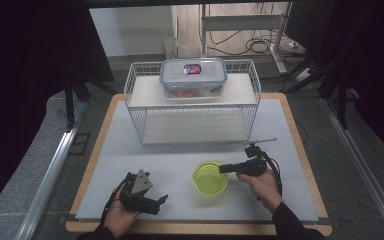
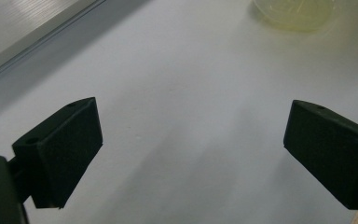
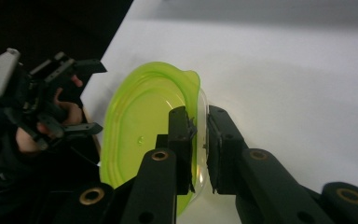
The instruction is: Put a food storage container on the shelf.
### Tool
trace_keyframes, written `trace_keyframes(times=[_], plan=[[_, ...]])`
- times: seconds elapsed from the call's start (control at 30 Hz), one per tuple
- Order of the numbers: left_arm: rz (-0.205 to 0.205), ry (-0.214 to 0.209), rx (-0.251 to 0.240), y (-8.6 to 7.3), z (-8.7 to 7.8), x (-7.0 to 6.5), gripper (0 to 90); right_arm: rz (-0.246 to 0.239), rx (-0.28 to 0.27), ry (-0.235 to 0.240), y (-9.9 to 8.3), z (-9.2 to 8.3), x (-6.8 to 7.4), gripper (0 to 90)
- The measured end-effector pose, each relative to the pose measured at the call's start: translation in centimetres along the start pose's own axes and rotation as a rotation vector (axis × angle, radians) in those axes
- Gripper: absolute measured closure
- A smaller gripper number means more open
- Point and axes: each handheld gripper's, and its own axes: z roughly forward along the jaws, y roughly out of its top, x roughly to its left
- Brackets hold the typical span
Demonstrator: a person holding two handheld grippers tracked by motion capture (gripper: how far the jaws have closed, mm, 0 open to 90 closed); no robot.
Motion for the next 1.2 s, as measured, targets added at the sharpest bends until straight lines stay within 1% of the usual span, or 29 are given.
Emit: trace_keyframes(times=[0.1, 0.27, 0.43, 0.6, 0.7, 0.97, 1.13, 1.2], plan=[[0.000, 0.000, -0.001, 0.0, 0.0, 0.0, 4.2, 0.008, -0.004, 0.006, 0.0, 0.0, 0.0, 81.5], [-0.001, 0.001, -0.002, 0.0, 0.0, 0.0, 4.3, -0.001, -0.011, 0.013, 0.0, -0.3, 0.3, 81.6], [-0.007, 0.003, -0.007, 0.0, -0.1, 0.1, 4.1, -0.013, -0.049, 0.035, 0.8, -1.2, 1.0, 81.6], [-0.020, -0.003, -0.020, 0.0, -0.2, 0.2, 3.7, -0.025, -0.084, 0.051, 1.7, -2.3, 1.6, 81.6], [-0.025, -0.009, -0.031, 0.0, -0.3, 0.4, 3.4, -0.032, -0.100, 0.054, 2.4, -3.0, 2.2, 81.6], [-0.021, -0.014, -0.027, 0.1, -0.2, 0.3, 3.4, -0.060, -0.146, 0.074, 4.6, -4.7, 4.1, 81.6], [-0.020, -0.012, -0.026, 0.0, -0.3, 0.4, 3.4, -0.075, -0.195, 0.083, 6.3, -6.0, 5.5, 81.6], [-0.018, -0.012, -0.025, 0.0, -0.2, 0.4, 3.4, -0.082, -0.206, 0.085, 7.0, -6.4, 6.1, 81.6]])
